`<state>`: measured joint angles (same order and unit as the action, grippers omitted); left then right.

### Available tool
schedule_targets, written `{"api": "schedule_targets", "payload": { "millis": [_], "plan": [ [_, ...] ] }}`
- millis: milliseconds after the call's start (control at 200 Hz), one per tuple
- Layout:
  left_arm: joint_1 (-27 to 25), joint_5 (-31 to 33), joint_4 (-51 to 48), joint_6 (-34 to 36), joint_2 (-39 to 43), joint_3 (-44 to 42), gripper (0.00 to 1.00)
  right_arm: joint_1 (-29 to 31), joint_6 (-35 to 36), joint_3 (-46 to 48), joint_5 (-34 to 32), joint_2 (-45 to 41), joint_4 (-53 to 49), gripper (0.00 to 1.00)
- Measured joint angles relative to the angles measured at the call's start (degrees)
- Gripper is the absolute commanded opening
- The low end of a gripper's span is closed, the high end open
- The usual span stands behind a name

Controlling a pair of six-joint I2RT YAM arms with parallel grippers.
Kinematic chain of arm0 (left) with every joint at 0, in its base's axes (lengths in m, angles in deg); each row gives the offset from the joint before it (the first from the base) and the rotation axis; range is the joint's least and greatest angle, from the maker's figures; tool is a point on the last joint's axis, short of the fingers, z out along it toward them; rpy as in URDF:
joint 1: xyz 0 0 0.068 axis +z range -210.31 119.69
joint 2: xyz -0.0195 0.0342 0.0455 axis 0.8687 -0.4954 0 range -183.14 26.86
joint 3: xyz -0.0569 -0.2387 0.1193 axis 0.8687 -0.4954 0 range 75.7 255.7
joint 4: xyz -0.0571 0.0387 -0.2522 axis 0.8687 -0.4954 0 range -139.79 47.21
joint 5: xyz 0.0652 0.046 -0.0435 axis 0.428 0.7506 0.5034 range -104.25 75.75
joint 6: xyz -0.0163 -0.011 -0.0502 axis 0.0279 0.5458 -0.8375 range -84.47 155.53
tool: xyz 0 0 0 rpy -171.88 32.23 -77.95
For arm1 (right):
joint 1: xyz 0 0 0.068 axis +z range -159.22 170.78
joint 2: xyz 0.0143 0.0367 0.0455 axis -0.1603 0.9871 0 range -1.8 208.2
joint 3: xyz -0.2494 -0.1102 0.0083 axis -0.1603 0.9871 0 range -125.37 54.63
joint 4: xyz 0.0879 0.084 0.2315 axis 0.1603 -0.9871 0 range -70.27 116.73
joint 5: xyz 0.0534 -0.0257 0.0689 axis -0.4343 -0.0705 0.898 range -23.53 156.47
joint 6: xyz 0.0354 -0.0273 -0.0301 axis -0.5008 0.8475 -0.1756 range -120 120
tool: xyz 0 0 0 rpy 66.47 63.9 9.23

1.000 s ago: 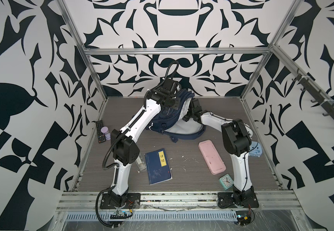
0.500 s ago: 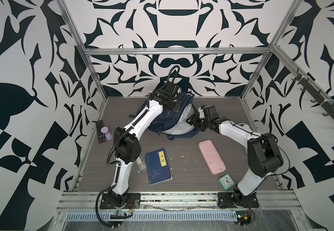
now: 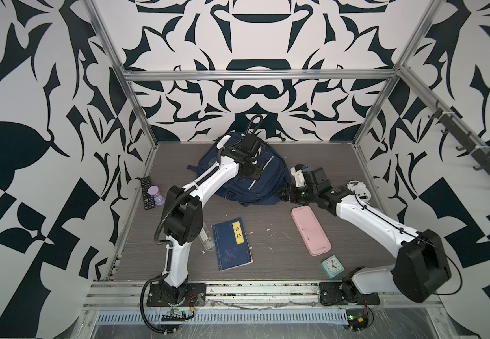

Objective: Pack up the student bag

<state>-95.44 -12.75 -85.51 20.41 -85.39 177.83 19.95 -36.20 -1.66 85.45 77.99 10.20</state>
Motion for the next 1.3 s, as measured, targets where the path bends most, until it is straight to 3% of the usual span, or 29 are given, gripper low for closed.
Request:
{"api": "schedule_targets", "payload": {
  "millis": [185,370,645,915,1300],
  "plan": [
    [0.0,-0.3,3.0,-4.3,15.0,-16.4,0.55,7.5,1.0,-0.6,1.2,5.7,-0.3,0.54],
    [0.0,-0.5,5.0,-10.6,28.2,-34.3,0.55,15.1,1.8,-4.3,0.2,13.8,-0.9,0.52],
    [0.0,-2.7,5.6,-22.0,41.6,-54.1,0.53,20.3,3.1,-9.1,-1.0,22.1,-2.6,0.45],
    [0.0,-3.3,6.6,-28.1,44.4,-62.2,0.51,22.8,4.0,-11.8,-1.8,26.4,-4.0,0.44],
    [0.0,-2.2,9.6,-29.0,39.9,-64.6,0.49,23.6,4.1,-11.8,-2.4,28.0,-5.1,0.42]
  ]
}}
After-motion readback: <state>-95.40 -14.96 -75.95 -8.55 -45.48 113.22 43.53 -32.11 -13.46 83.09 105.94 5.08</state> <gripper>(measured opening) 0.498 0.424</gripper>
